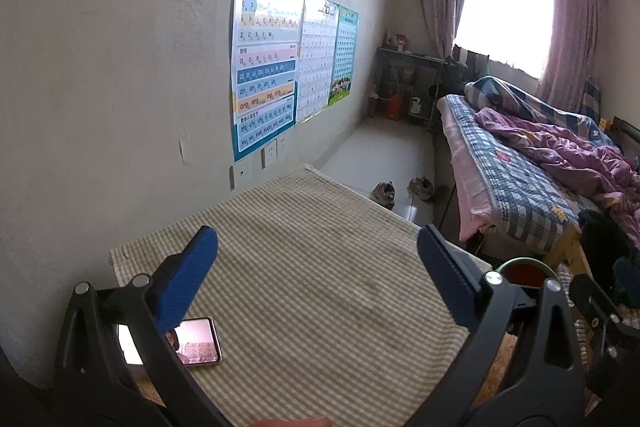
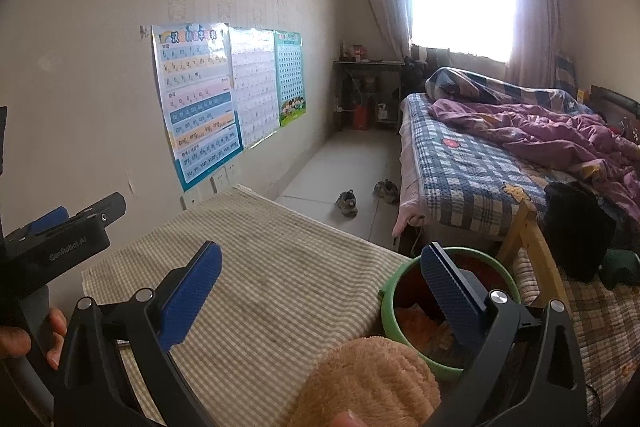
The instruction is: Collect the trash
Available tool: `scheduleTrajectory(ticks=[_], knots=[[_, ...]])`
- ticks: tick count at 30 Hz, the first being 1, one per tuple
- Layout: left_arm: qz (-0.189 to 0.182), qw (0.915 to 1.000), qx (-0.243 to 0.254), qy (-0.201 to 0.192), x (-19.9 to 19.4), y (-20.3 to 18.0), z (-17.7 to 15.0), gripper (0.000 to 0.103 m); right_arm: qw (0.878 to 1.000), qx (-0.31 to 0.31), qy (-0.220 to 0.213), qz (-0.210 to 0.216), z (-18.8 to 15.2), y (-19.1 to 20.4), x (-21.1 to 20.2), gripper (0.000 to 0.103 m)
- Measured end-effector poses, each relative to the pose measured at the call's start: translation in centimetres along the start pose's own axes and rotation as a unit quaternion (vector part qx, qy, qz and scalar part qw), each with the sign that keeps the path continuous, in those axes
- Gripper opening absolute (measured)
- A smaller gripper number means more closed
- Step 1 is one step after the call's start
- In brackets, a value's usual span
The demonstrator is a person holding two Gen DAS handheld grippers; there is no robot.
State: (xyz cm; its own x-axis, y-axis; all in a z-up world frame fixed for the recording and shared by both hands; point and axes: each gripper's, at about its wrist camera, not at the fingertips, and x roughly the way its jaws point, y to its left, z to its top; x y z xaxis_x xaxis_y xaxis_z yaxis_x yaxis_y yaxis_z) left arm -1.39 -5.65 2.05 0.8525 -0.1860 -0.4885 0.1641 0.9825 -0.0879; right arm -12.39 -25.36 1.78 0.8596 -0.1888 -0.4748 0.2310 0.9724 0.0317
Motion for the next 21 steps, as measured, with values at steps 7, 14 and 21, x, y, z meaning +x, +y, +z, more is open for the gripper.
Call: scheduleTrajectory(ticks=[7, 14, 21], knots=[[0.007, 0.9998, 0.009, 0.014, 0.7, -0.3, -0.4, 0.098, 1.0, 0.009, 0.016, 0.009, -0.7, -0.6, 1.5, 0.097], [0.017, 0.9991, 0.023, 0.032, 2.2, -1.1, -1.2, 0.098, 0.999, 0.018, 0.036, 0.017, -1.5, -1.5, 4.5, 0.097], [0.036, 0.9972, 0.013, 0.065, 4.7, -0.3, -2.3, 0.098, 0.995, 0.021, 0.083, 0.044, -2.7, -0.7, 8.4, 0.097]])
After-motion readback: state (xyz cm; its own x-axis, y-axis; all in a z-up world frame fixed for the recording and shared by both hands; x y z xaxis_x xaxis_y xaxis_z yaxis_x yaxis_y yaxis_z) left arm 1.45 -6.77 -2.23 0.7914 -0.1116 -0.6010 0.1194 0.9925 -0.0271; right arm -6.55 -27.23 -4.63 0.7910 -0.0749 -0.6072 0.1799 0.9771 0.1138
